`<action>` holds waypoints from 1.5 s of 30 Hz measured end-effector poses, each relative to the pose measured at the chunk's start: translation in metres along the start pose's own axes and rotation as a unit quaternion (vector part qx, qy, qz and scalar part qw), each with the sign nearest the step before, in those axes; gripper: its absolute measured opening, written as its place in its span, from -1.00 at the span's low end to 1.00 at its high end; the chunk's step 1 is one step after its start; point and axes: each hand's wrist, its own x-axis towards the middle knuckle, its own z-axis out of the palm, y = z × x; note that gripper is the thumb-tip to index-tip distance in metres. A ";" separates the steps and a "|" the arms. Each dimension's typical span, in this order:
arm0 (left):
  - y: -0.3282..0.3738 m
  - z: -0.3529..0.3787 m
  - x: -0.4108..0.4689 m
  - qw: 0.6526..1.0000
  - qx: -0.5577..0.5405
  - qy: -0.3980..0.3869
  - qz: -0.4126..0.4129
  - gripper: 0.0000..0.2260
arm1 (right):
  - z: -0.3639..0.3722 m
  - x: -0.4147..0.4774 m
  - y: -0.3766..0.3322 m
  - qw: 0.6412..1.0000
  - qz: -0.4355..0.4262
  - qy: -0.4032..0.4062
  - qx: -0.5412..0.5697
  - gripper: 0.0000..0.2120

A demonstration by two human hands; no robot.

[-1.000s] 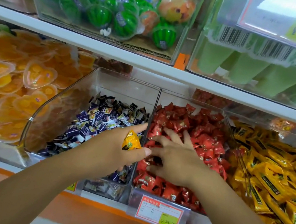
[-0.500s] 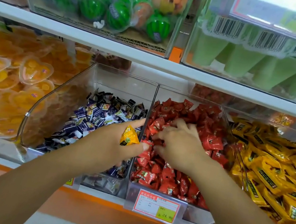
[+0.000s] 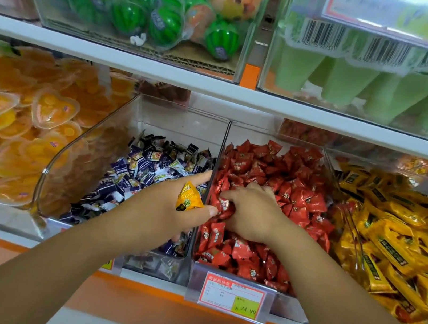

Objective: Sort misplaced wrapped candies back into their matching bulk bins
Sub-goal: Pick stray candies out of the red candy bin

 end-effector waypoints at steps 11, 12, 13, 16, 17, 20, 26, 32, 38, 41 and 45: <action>0.001 -0.003 0.001 1.000 0.012 -0.009 0.007 -0.40 | -0.065 -0.045 0.038 0.939 0.069 0.040 0.333 -0.78; 0.001 -0.002 0.000 1.000 0.012 -0.007 0.007 -0.40 | -0.066 -0.046 0.041 0.935 0.075 0.035 0.344 -0.79; 0.002 -0.002 0.000 1.000 0.013 -0.005 0.007 -0.40 | -0.065 -0.046 0.043 0.933 0.077 0.031 0.349 -0.80; 0.001 -0.002 0.000 1.000 0.013 -0.003 0.009 -0.40 | -0.061 -0.045 0.046 0.935 0.079 0.027 0.345 -0.75; 0.001 -0.002 -0.001 1.000 0.014 -0.003 0.009 -0.40 | -0.059 -0.045 0.045 0.933 0.073 0.022 0.352 -0.73; 0.001 -0.002 -0.001 1.000 0.016 -0.002 0.003 -0.40 | -0.056 -0.044 0.043 0.942 0.064 0.010 0.330 -0.66; 0.002 -0.003 -0.001 1.000 0.016 -0.003 0.002 -0.39 | -0.058 -0.048 0.046 0.946 0.076 0.067 0.309 -0.59; 0.001 -0.002 0.000 1.000 0.007 -0.002 -0.004 -0.39 | -0.056 -0.047 0.036 0.969 0.038 0.090 0.227 -0.88; 0.003 -0.003 -0.002 1.000 0.006 -0.003 0.000 -0.40 | -0.029 -0.035 0.016 0.999 -0.003 -0.020 0.029 -0.71; 0.001 -0.002 -0.001 1.000 0.002 -0.004 0.005 -0.40 | -0.030 -0.032 0.012 0.999 -0.002 0.023 0.028 -0.80; -0.002 -0.002 0.000 1.000 0.009 -0.006 0.004 -0.39 | -0.049 -0.044 0.012 0.989 -0.028 0.033 0.140 -0.83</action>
